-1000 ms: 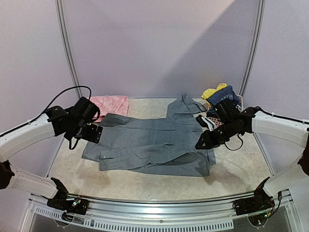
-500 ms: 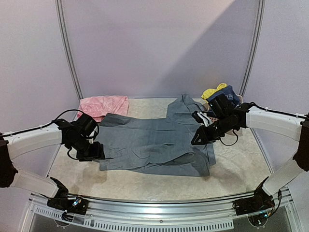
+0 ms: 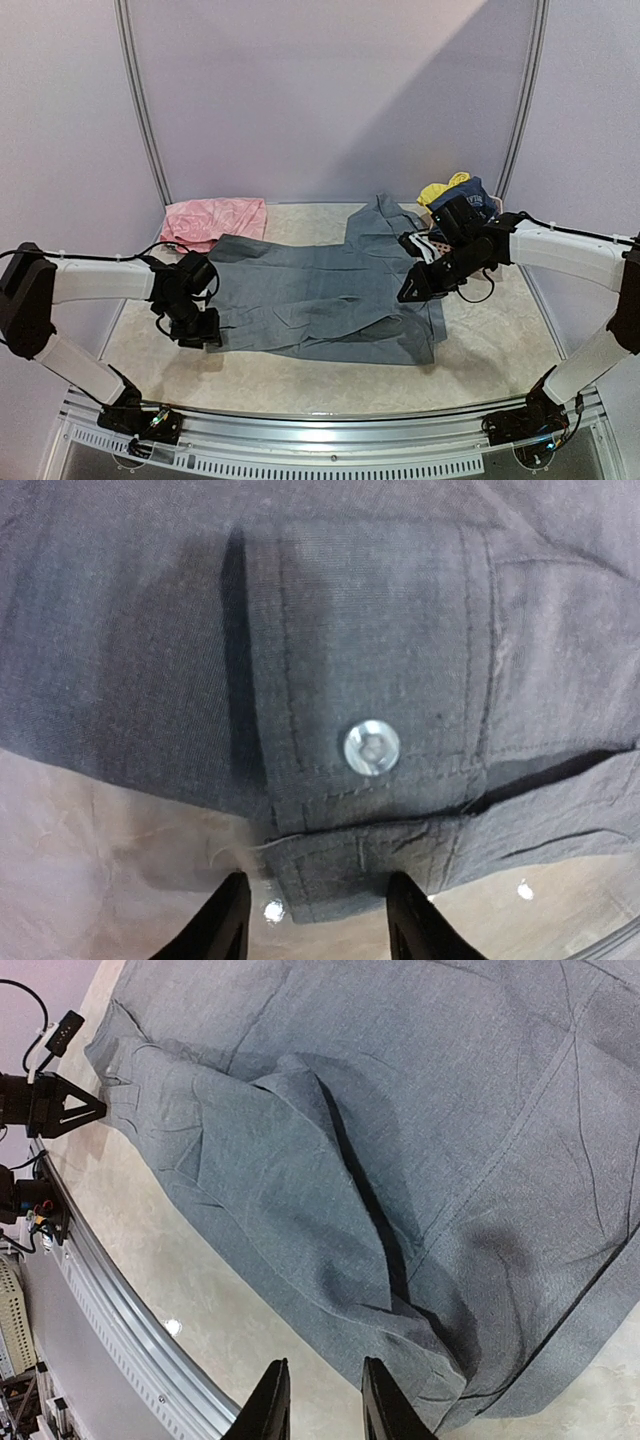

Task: Fold and stack the mixed laundry pile
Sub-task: Adjust the 1/3-folded shirt at the center of the board.

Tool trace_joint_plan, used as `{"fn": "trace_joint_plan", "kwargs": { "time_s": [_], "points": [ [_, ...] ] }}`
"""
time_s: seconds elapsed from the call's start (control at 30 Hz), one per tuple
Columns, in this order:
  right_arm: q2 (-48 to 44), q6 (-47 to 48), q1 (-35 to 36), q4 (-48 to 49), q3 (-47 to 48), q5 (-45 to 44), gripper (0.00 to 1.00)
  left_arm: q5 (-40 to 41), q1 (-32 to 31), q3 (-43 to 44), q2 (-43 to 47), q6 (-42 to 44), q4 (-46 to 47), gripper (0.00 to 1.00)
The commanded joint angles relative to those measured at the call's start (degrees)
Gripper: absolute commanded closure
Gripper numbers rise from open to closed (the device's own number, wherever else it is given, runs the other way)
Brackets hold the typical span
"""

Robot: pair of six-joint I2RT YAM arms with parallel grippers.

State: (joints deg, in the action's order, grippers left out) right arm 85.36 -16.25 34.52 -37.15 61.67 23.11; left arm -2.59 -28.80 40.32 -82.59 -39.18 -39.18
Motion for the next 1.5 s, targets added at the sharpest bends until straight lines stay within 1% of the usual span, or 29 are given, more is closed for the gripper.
{"fn": "trace_joint_plan", "kwargs": {
  "time_s": [0.0,0.1,0.13,0.23,0.27,0.37,0.6,0.77,0.83,0.93,1.07,1.2,1.3,1.47],
  "points": [
    [-0.5,-0.3,-0.2,-1.2,1.3,-0.5,0.75,-1.8,0.7,-1.4,-1.9,-0.1,4.7,0.58],
    [-0.5,-0.5,-0.2,-1.1,1.6,-0.5,0.75,-2.4,0.4,-1.4,-3.5,-0.2,6.1,0.67],
    [-0.5,-0.5,-0.2,-1.2,1.8,-0.6,0.74,-2.4,0.4,-1.5,-3.9,-0.2,6.6,0.72],
    [-0.3,-0.5,-0.2,-1.4,2.2,-0.9,0.75,-3.3,0.1,-1.3,-4.1,0.0,7.6,0.97],
    [-0.4,-0.6,-0.2,-1.4,2.4,-1.0,0.75,-3.3,-0.2,-1.0,-3.7,0.1,7.5,1.00],
    [-0.5,-0.7,-0.2,-1.6,2.6,-1.9,0.75,-1.1,-1.9,1.7,-0.9,1.0,3.5,1.00],
    [-1.1,-1.4,-0.3,-0.3,3.8,-3.4,0.75,7.4,-4.7,15.9,2.2,8.5,-10.0,1.00],
    [-0.5,-2.0,-0.3,0.5,5.0,-3.1,0.74,12.2,-5.5,24.9,1.8,15.7,-15.9,1.00],
    [-0.4,-2.3,-0.4,0.8,5.2,-3.2,0.74,15.6,-6.0,26.8,2.6,18.3,-17.0,1.00],
    [-0.5,-2.6,-0.4,1.0,4.8,-3.2,0.74,20.5,-5.5,26.3,3.7,20.6,-17.2,1.00],
    [-0.5,-3.2,-0.4,2.0,3.6,-2.8,0.74,19.8,-2.8,22.1,1.0,22.7,-14.4,1.00],
    [-0.2,-2.9,-0.4,1.7,3.8,-2.6,0.73,19.7,-1.9,19.5,-2.0,22.5,-11.3,1.00],
    [0.3,-2.4,-0.4,1.2,4.4,-2.5,0.73,19.7,-1.8,20.0,-3.7,22.5,-10.5,1.00],
    [1.7,-1.5,-0.3,0.4,6.0,-1.9,0.73,20.5,-1.8,23.6,-5.0,23.7,-12.0,1.00]
  ]
}}
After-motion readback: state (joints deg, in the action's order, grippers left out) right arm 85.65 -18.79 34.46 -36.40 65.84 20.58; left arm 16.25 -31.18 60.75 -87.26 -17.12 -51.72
